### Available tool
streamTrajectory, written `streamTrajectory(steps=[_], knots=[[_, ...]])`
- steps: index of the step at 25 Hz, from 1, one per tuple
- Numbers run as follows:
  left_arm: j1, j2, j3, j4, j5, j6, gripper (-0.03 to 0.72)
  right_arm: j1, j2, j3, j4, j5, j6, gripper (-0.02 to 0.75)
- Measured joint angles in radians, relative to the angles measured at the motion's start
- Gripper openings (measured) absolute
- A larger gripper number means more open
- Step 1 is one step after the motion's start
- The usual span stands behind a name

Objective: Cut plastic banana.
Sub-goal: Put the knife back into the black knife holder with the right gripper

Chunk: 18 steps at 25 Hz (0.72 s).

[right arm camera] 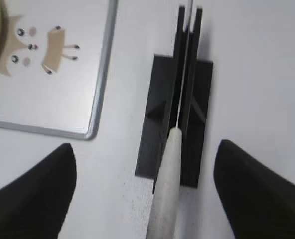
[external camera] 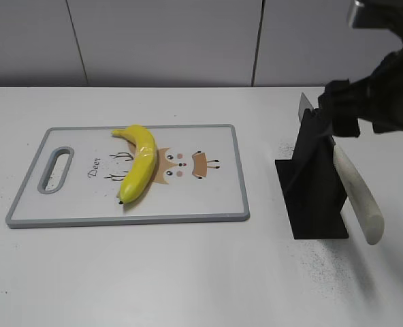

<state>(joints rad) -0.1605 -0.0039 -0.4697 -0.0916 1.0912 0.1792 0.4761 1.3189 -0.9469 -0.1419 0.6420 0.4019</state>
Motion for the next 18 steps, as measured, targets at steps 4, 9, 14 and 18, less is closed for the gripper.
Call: streamTrajectory(steps=[4,9,14,18], knots=[[0.0,0.0,0.0,0.0,0.0,0.0,0.564,0.0,-0.085,-0.015,0.0,-0.006,-0.128,0.645],[0.0,0.0,0.0,0.0,0.0,0.0,0.56,0.0,-0.232,-0.013,0.021,0.062,-0.237,0.632],[0.0,0.0,0.0,0.0,0.0,0.0,0.559,0.0,-0.386,0.068,0.123,0.112,-0.379,0.613],[0.0,0.0,0.0,-0.001,0.0,0.0,0.559,0.0,-0.522,0.186,0.142,0.128,-0.415,0.599]])
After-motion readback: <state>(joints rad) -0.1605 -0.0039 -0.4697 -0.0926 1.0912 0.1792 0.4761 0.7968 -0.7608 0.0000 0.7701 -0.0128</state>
